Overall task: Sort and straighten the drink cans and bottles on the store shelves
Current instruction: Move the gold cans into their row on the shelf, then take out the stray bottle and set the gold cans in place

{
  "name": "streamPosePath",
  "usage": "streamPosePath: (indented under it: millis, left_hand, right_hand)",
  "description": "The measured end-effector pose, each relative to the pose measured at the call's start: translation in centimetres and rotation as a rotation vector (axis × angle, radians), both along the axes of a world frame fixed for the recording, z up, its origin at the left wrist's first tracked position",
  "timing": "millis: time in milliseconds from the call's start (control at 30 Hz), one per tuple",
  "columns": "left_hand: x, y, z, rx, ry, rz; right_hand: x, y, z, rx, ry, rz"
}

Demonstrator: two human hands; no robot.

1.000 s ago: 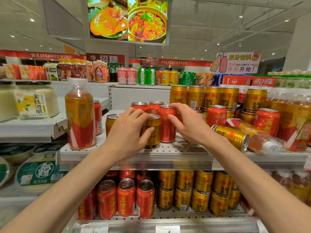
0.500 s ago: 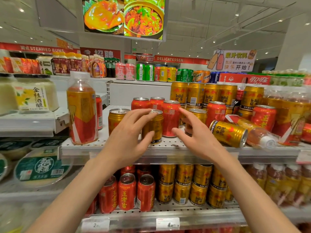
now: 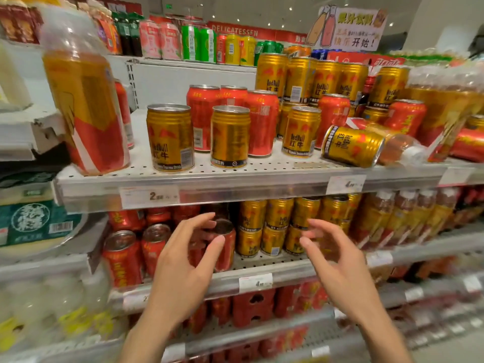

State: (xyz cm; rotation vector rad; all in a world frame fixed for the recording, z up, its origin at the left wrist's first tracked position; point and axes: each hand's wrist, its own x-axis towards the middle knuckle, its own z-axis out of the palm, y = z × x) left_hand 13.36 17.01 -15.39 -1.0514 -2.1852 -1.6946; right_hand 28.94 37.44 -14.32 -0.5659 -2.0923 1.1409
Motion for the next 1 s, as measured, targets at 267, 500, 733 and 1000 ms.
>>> streamPosePath:
  millis: [267, 500, 733, 1000]
  left_hand:
    - [3.4, 3.4, -2.5, -0.034, -0.196, 0.035]
    - [8.6, 12.5, -0.4, 0.041, -0.165, 0.077]
    - [12.1, 18.0, 1.8, -0.002, -0.090, 0.145]
    - [11.6, 19.5, 5.8, -0.031, 0.085, 0.215]
  right_hand:
    - [3.7, 5.9, -3.0, -0.017, -0.079, -0.062]
    - [6.9, 15.4, -1.9, -0.010, -0.020, 0.029]
    - [8.5, 21.7, 0.8, 0.088, 0.000, 0.126]
    - [8.1, 23.6, 4.8, 0.376, 0.132, 0.124]
